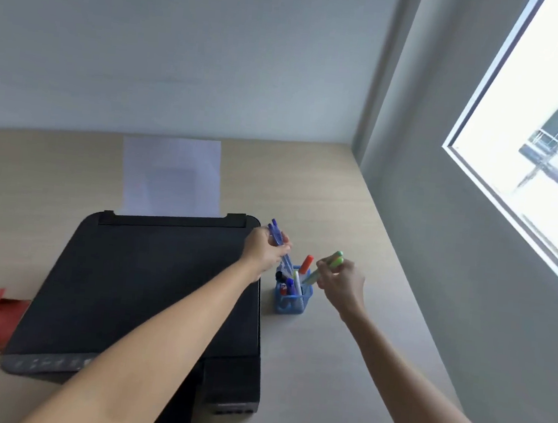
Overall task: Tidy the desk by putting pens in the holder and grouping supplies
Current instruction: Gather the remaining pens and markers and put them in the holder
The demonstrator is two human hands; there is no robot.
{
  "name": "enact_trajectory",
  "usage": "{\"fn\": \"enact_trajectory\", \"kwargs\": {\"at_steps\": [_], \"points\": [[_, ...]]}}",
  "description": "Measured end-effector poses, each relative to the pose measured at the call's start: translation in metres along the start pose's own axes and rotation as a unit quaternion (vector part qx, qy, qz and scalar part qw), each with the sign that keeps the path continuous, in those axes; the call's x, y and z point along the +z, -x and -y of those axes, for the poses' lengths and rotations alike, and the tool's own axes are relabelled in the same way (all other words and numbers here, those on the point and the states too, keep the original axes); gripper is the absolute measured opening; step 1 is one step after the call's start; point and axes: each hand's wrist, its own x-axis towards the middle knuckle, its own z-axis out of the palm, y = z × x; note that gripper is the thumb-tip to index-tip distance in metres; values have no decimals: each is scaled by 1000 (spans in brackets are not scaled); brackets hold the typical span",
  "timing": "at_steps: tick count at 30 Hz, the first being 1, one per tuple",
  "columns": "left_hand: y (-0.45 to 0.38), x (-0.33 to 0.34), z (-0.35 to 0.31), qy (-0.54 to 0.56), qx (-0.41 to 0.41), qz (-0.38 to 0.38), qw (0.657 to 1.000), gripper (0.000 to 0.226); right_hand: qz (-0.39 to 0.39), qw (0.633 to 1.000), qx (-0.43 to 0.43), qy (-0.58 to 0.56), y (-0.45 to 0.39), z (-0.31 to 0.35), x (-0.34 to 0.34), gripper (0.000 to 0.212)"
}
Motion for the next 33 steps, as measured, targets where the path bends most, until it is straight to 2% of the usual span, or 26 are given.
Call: {"fn": "enact_trajectory", "kwargs": {"at_steps": [4, 7, 10, 13, 19, 22, 25, 29, 33], "points": [[-27, 26, 17, -68, -23, -9, 997, 6, 51, 996, -10, 71, -19, -12, 22, 24], [-41, 41, 24, -95, -44, -10, 994, 16, 82, 991, -16, 107, -26, -25, 29, 29], [-46, 48, 27, -99, -46, -5, 994, 17, 92, 991, -45, 90, -27, -37, 31, 28], [-48, 51, 33, -88, -55, -14, 994, 26, 65, 994, -69, 50, -26, -39, 31, 32], [-52, 60, 51, -119, -120, 11, 985, 34, 80, 994, -43, 55, -25, -49, 35, 39], [-50, 64, 55, -65, -184, 26, 980, 41, 87, 995, 9, 37, -23, -52, 38, 36], [-50, 65, 51, -31, -210, 38, 976, 49, 101, 994, 28, 30, -22, -48, 38, 38], [-49, 62, 40, -21, -234, 32, 972, 64, 87, 995, 34, 34, -26, -40, 30, 36], [-38, 47, 13, -13, -235, 23, 972, 71, 57, 998, 9, 38, -31, -10, 15, 33]]}}
